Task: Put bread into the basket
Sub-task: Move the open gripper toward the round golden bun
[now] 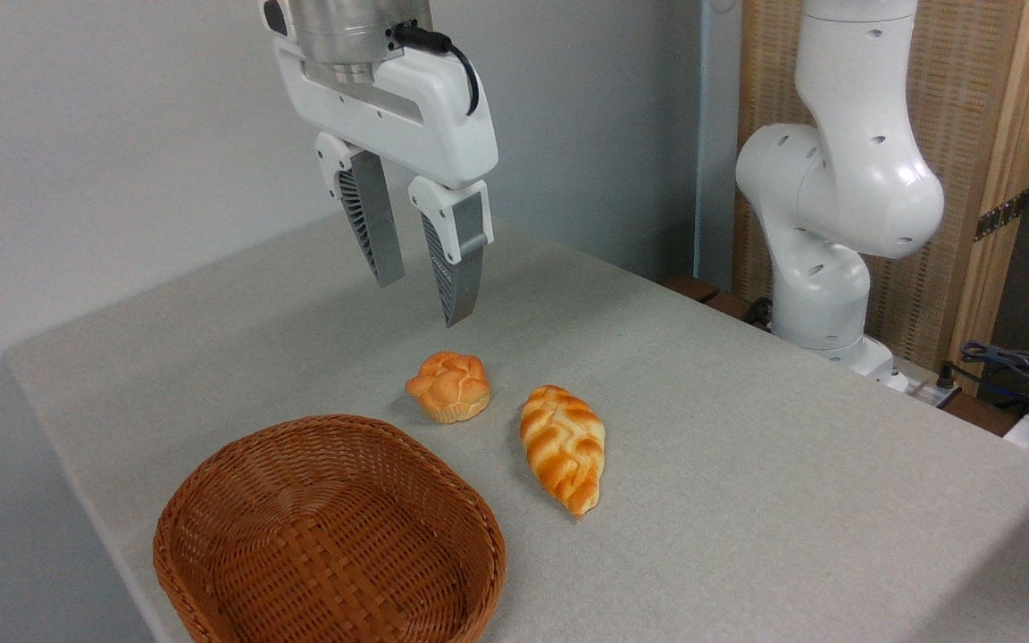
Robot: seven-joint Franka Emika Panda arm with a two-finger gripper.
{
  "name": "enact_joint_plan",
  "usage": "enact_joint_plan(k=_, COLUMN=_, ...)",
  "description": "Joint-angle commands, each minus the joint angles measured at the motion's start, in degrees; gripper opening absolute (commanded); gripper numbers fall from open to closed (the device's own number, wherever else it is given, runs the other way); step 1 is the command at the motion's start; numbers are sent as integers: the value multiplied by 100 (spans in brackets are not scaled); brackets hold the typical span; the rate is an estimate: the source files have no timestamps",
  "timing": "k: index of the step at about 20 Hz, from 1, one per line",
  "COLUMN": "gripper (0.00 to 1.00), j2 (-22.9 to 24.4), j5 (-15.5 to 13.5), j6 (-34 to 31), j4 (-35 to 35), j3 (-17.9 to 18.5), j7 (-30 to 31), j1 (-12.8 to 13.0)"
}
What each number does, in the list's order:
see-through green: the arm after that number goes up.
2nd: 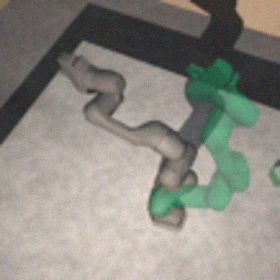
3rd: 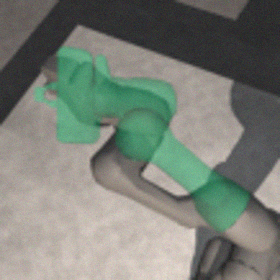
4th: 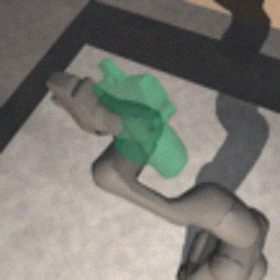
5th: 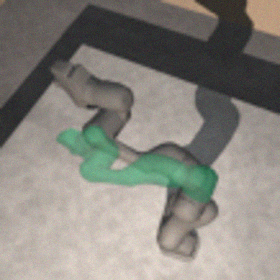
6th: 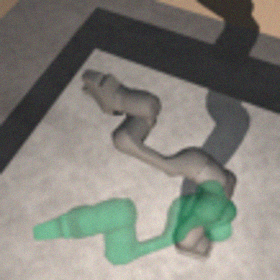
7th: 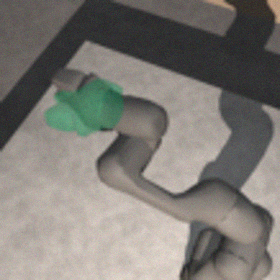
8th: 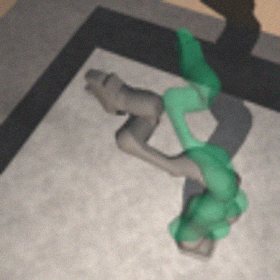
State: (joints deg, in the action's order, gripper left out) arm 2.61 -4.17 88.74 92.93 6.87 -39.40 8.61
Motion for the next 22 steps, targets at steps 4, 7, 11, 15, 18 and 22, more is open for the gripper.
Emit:
enact_joint_plan(k=4, gripper=100, j2=2, j5=39, j6=-103, j4=-65, j3=69, j7=-76, j1=1)
enact_joint_plan(k=7, gripper=100, j2=11, j5=39, j6=-94, j4=-65, j3=78, j7=-85, j1=1)
enact_joint_plan(k=11, gripper=100, j2=28, j5=39, j6=-94, j4=-39, j3=78, j7=-129, j1=10)
enact_joint_plan(k=15, gripper=100, j2=46, j5=-22, j6=-24, j4=128, j3=-9, j7=-103, j1=45)
enact_joint_plan(k=18, gripper=100, j2=108, j5=-31, j6=519, j4=593, j3=-378, j7=-50, j1=45)
enact_joint_plan(k=22, gripper=100, j2=843, j5=-67, j6=1547, j4=1899, j3=-546, j7=-76, j1=438)
